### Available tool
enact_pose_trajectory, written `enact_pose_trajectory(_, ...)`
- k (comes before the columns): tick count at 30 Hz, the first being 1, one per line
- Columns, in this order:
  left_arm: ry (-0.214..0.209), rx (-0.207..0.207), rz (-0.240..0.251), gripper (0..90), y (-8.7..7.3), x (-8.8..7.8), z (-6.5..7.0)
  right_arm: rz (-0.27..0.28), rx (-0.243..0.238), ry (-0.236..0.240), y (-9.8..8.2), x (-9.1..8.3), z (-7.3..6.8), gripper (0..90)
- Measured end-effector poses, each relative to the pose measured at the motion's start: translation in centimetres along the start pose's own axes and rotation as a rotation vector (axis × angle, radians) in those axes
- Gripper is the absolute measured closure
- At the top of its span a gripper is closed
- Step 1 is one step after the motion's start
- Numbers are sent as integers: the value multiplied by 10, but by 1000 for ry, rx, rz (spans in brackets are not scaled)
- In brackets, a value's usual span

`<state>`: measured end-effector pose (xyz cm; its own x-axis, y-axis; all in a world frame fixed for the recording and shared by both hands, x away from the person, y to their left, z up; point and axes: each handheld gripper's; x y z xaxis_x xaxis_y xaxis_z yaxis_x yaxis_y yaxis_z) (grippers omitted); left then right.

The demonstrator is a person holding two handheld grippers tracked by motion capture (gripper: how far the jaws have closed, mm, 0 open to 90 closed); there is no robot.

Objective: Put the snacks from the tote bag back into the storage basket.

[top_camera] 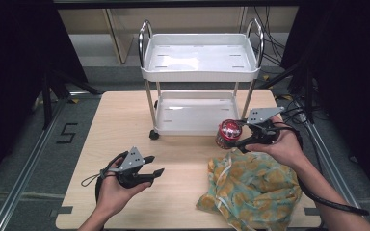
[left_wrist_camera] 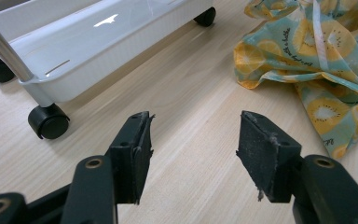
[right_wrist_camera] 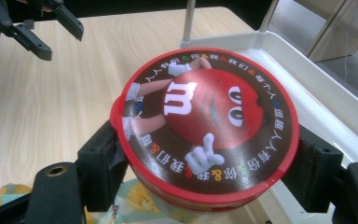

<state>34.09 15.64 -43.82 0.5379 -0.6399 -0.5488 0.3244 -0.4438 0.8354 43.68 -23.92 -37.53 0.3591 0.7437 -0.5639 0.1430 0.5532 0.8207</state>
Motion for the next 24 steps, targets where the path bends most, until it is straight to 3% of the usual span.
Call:
enact_pose_trajectory(10, 8, 5, 0, 433, 0, -1, -1, 1, 0, -18, 2, 6, 5, 263)
enact_pose_trajectory(11, 9, -20, 0, 432, -1, 0, 0, 3, -1, -26, 2, 7, 6, 262)
enact_pose_trajectory(13, 9, 4, 0, 432, 0, 0, -1, 1, -5, -21, 2, 9, 7, 263)
enact_pose_trajectory(14, 4, -25, -3, 431, -1, 0, 1, -4, -8, -18, 2, 10, 7, 262)
enact_pose_trajectory(15, 5, -10, 0, 430, -1, 1, 0, -9, 28, -26, 1, 10, 5, 263)
enact_pose_trajectory(16, 2, -5, -2, 430, -1, 1, 0, -7, -8, -20, 1, 12, 8, 263)
enact_pose_trajectory(21, 6, 3, 2, 429, -1, 1, -1, -4, 7, -25, 1, 16, 10, 262)
enact_pose_trajectory(22, 10, -21, -4, 429, -2, 0, 0, -6, 9, -24, 2, 17, 10, 263)
enact_pose_trajectory(24, 11, -22, -2, 429, -2, 0, 0, -10, 3, -31, 2, 18, 11, 263)
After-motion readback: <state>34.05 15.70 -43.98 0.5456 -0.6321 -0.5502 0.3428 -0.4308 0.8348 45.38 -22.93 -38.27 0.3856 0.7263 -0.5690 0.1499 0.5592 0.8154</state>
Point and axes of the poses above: each handheld gripper's, and its own axes: x roughly forward along the jaws, y roughly out of its top, z roughly to its right, and after that the axes turned 2 degrees about -z, right-handed
